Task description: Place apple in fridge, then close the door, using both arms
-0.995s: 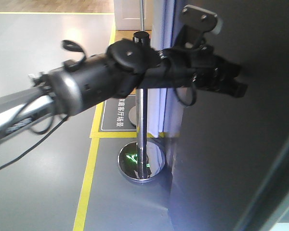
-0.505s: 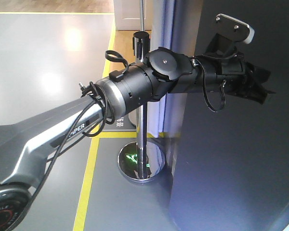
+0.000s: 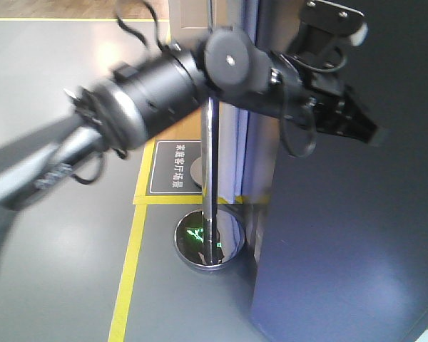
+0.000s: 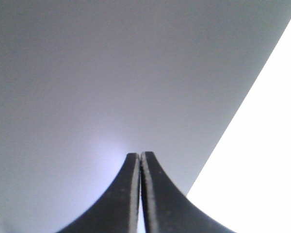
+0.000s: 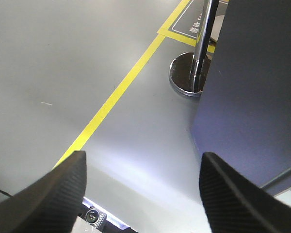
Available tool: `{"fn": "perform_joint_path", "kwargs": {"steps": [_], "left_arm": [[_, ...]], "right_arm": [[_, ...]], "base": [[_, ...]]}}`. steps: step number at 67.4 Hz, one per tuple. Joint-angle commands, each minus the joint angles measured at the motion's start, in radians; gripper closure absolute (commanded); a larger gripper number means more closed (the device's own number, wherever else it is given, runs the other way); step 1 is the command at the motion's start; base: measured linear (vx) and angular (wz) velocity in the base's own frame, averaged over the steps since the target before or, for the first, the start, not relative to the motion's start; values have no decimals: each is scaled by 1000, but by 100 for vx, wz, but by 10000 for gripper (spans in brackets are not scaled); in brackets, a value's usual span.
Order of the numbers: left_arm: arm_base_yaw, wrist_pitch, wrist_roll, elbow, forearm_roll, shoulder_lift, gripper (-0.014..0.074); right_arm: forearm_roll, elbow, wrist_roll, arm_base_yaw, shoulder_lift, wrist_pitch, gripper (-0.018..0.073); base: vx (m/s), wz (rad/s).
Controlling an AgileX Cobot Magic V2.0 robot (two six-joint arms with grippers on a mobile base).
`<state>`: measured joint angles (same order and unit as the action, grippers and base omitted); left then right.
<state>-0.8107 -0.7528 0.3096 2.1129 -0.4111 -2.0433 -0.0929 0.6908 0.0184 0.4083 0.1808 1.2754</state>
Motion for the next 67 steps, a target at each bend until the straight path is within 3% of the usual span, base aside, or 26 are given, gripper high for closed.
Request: {"fn": "perform_joint_path", "kwargs": {"steps": [1, 14, 25, 37, 56, 67], "left_arm": [[-7, -35, -113, 16, 128, 111, 602], [-7, -36, -124, -171, 179, 239, 602], [-6, 104, -143, -433, 215, 404, 602], [-2, 215, -271, -696, 332, 590, 602], [-2, 223, -508, -1027, 561, 846, 602], [-2, 221, -544, -1168, 597, 967, 602]], "right_arm": [[1, 24, 7, 2, 14, 8, 90], [1, 24, 7, 2, 14, 8, 90], [-6, 24, 6, 2, 14, 8, 90], [-13, 24, 4, 2, 14, 5, 90], [-16, 24, 2, 2, 14, 5, 90], [-16, 24, 2, 2, 14, 5, 90]], "base": [[0, 0], [0, 0], [0, 0], [0, 0], [0, 0], [0, 0]]}}
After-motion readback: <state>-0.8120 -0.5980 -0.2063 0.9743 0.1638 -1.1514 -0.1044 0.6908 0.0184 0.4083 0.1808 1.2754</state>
